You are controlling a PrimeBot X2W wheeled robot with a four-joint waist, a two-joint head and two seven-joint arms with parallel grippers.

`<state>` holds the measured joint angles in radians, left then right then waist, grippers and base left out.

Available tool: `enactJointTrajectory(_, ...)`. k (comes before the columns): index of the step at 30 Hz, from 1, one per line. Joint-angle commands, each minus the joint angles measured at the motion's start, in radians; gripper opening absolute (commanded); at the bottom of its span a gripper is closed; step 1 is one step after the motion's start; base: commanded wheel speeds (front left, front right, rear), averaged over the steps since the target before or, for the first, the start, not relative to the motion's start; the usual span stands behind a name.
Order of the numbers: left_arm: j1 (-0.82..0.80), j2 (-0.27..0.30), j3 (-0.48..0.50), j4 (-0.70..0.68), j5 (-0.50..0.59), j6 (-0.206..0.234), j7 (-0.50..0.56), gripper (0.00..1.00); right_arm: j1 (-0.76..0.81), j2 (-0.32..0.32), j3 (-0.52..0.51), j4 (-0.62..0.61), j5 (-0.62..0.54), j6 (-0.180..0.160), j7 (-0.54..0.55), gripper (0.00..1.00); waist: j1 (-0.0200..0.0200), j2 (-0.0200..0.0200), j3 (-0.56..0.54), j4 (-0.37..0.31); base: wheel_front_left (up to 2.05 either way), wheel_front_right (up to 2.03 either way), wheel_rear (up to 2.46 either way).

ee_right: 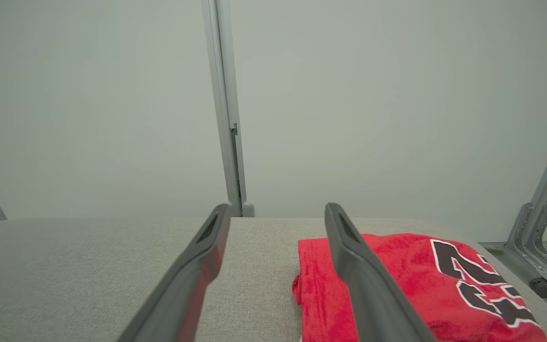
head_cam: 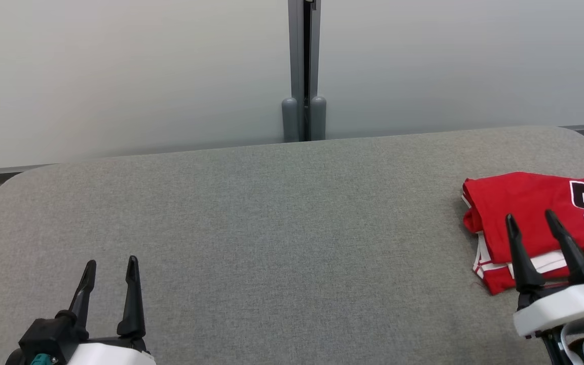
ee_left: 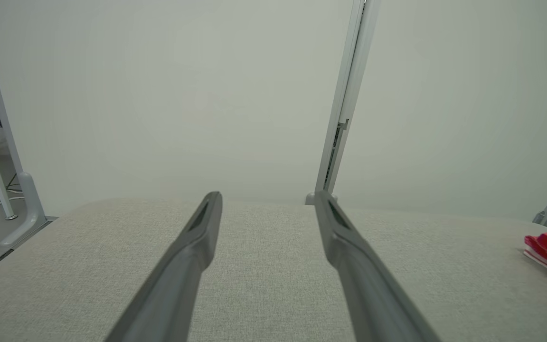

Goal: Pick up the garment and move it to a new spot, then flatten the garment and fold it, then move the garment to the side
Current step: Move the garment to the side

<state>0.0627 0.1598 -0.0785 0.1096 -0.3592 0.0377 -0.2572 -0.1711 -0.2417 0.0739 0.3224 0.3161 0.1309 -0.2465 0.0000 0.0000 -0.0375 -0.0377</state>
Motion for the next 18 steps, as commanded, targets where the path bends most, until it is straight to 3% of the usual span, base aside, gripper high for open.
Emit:
enactJointTrajectory(1, 0.009, 0.002, 0.006, 0.008, 0.011, 0.000, -0.006, 1.00, 0.039, 0.014, -0.014, -0.036, 0.021, 0.000, 0.002, 1.00, 0.0000, 0.0000, -0.002, 0.009, 0.00, 0.00, 0.00)
enactJointTrajectory(9, 0.014, -0.019, 0.012, 0.049, 0.043, -0.019, -0.008, 1.00, 0.155, 0.050, -0.028, -0.129, 0.061, 0.000, -0.001, 1.00, 0.0000, 0.0000, -0.002, 0.023, 0.00, 0.00, 0.00)
enactJointTrajectory(18, 0.004, -0.046, 0.028, 0.064, 0.082, -0.041, -0.008, 1.00, 0.135, 0.039, 0.033, -0.125, 0.071, 0.000, -0.002, 1.00, 0.0000, 0.0000, -0.001, 0.021, 0.00, 0.00, 0.00)
